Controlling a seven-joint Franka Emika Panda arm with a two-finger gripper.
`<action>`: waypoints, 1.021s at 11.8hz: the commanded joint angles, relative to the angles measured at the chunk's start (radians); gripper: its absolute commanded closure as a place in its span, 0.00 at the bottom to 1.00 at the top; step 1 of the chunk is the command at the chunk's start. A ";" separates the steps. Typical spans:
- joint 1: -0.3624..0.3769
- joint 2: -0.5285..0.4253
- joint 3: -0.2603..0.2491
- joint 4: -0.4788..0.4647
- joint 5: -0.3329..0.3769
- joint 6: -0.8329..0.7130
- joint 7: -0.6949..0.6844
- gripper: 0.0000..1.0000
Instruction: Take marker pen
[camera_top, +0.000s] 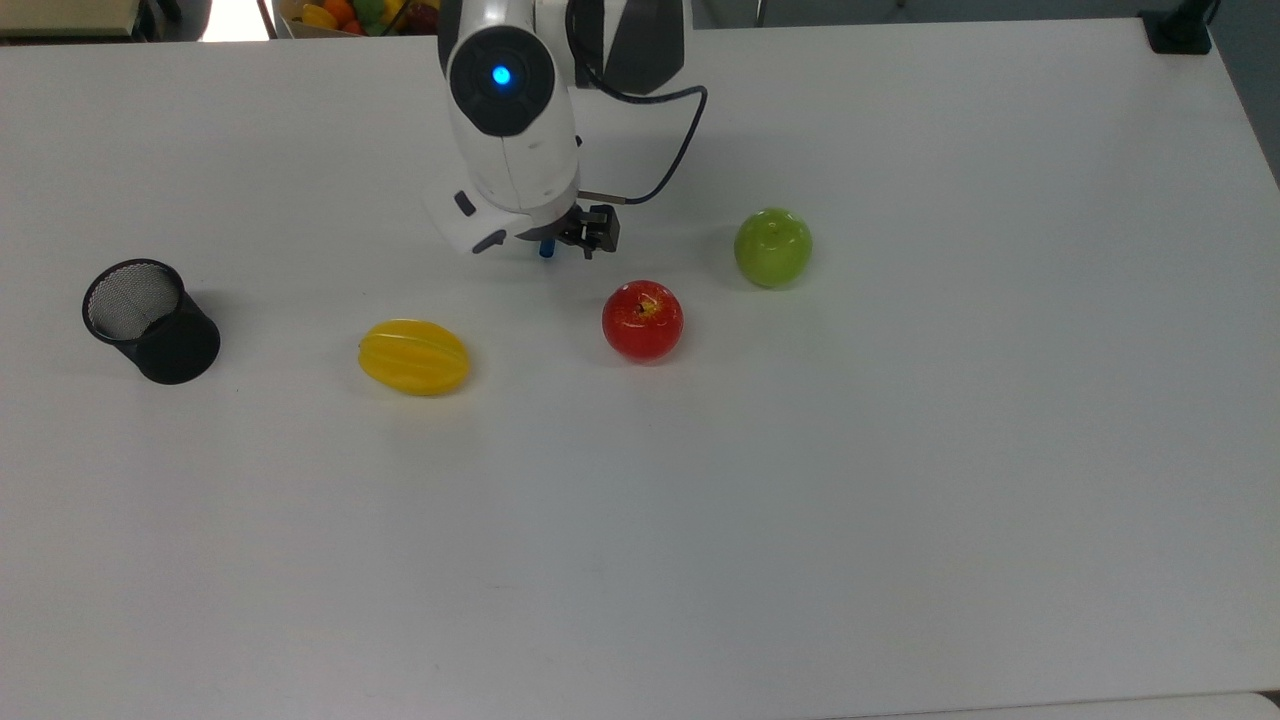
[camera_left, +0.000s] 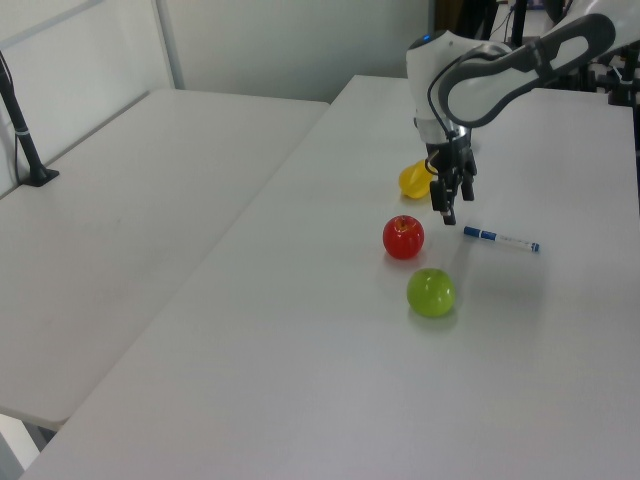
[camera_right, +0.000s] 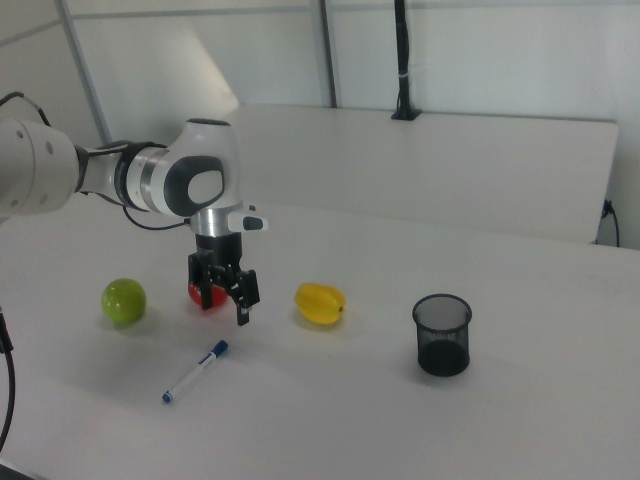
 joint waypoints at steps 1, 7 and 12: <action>-0.061 -0.108 -0.016 0.070 -0.012 -0.087 0.005 0.00; -0.159 -0.257 -0.016 0.118 -0.012 -0.204 -0.050 0.00; -0.202 -0.328 -0.018 0.120 -0.005 -0.268 -0.139 0.00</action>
